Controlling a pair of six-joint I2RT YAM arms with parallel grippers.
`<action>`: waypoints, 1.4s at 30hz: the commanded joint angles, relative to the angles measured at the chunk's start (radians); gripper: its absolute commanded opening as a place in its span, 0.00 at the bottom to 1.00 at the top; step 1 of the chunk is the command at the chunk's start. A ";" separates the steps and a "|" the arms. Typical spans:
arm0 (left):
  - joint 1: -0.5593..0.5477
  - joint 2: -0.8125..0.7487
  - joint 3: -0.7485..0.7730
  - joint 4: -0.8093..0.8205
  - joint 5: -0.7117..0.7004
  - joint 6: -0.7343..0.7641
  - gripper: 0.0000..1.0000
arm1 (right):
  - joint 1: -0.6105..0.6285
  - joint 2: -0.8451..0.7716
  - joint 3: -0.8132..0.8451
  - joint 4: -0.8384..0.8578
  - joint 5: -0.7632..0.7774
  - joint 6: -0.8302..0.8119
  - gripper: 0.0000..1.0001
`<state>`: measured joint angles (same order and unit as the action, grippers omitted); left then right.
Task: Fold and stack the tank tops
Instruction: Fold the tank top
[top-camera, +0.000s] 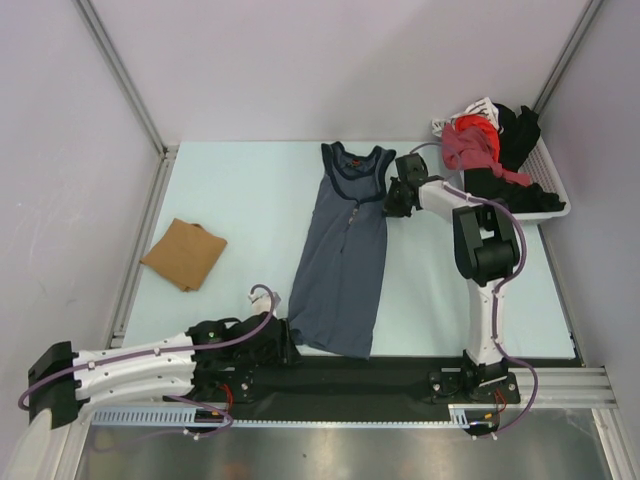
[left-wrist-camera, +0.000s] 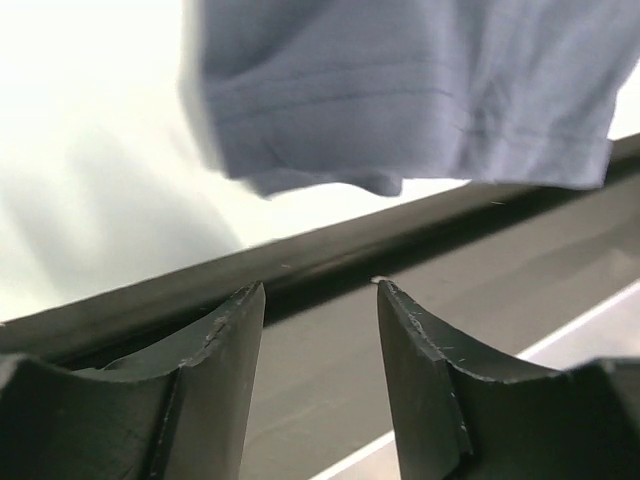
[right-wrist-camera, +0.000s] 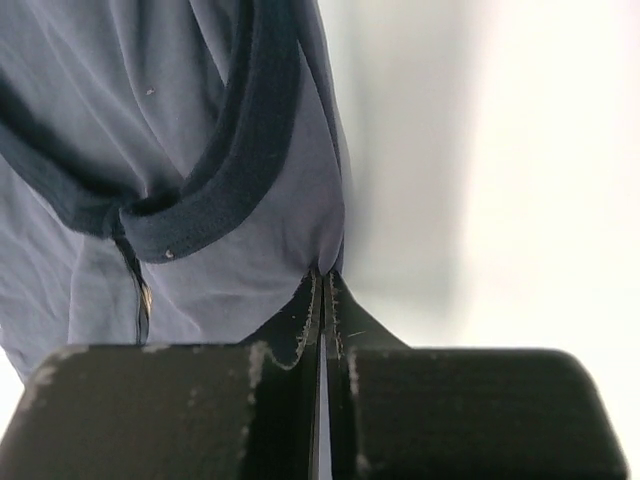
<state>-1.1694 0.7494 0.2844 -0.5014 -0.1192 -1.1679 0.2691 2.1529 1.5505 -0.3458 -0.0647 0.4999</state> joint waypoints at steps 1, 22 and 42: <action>-0.003 -0.022 0.055 -0.037 0.021 0.036 0.55 | -0.036 0.083 0.081 -0.039 0.063 -0.030 0.00; 0.352 0.111 0.176 0.066 0.112 0.335 0.69 | -0.094 -0.212 -0.007 0.011 0.003 -0.169 0.69; 0.376 0.349 0.318 0.245 0.093 0.482 0.84 | 0.162 -1.216 -0.969 -0.089 0.009 0.127 0.61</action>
<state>-0.7998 1.0866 0.5667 -0.3290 -0.0448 -0.7063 0.3733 0.9955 0.5510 -0.3367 -0.0948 0.5922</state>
